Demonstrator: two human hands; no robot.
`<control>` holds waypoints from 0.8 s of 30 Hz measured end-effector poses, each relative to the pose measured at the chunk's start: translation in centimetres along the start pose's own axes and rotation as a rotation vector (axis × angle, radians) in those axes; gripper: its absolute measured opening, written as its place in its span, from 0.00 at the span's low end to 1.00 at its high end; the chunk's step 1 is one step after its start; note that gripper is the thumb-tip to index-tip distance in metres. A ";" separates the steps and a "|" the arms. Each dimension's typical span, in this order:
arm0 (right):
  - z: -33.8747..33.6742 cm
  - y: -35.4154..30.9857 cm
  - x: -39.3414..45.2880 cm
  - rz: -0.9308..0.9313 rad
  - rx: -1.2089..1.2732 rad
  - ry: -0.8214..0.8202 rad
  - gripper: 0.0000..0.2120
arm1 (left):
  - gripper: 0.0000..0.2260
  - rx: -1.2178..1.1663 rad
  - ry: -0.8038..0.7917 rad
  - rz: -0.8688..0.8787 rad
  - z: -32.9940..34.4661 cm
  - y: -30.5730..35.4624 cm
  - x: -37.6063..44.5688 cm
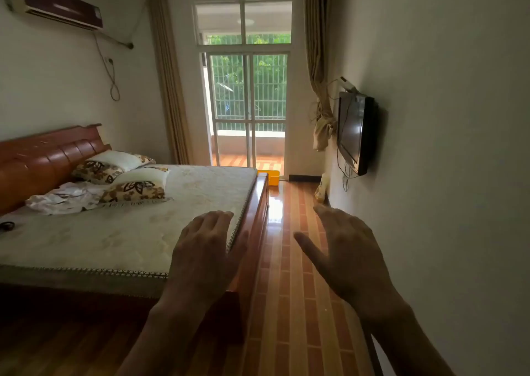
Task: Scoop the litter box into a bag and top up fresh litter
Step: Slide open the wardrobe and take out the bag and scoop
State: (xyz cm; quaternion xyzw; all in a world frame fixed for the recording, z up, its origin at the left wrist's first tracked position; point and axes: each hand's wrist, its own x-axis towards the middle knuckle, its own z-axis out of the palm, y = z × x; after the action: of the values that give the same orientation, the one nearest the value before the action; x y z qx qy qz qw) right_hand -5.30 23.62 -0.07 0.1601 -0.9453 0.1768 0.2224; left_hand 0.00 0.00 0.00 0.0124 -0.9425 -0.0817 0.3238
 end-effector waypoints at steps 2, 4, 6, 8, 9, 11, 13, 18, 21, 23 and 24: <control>1.1 0.2 1.2 -0.008 -0.026 -0.032 0.41 | 0.26 -0.013 -0.017 -0.016 0.6 -0.5 0.8; 2.7 0.4 2.8 -0.028 -0.054 -0.020 0.40 | 0.26 0.006 0.007 -0.027 1.6 -1.2 1.8; 4.3 0.4 4.5 -0.054 -0.049 -0.018 0.39 | 0.26 0.021 0.011 -0.053 2.7 -2.0 2.9; 5.5 0.5 6.5 -0.089 -0.045 -0.018 0.39 | 0.25 0.046 0.024 -0.077 3.7 -2.8 4.1; 6.0 0.5 7.6 -0.100 -0.042 -0.020 0.39 | 0.25 0.060 0.027 -0.093 4.2 -3.1 4.8; 6.7 0.4 9.9 -0.136 -0.024 -0.034 0.40 | 0.25 0.094 0.037 -0.128 5.0 -3.6 6.4; 7.6 0.4 12.2 -0.182 0.002 -0.046 0.39 | 0.25 0.124 0.041 -0.166 5.9 -4.0 8.0; 9.9 -0.4 17.9 -0.304 0.084 -0.079 0.41 | 0.26 0.189 0.028 -0.290 7.4 -5.6 10.9; 12.0 -1.4 20.7 -0.376 0.135 -0.082 0.38 | 0.26 0.246 0.033 -0.360 8.0 -7.2 11.5; 13.4 -2.4 22.2 -0.423 0.146 -0.108 0.37 | 0.28 0.277 0.018 -0.408 8.2 -8.1 11.6; 14.1 -3.0 22.8 -0.445 0.155 -0.114 0.37 | 0.28 0.294 0.015 -0.433 8.2 -8.6 11.7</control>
State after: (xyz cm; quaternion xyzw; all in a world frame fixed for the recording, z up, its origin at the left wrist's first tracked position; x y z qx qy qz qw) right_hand -28.69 10.17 -0.22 0.3909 -0.8813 0.1863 0.1892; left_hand -14.51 -8.18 -0.68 0.2615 -0.9172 -0.0115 0.3005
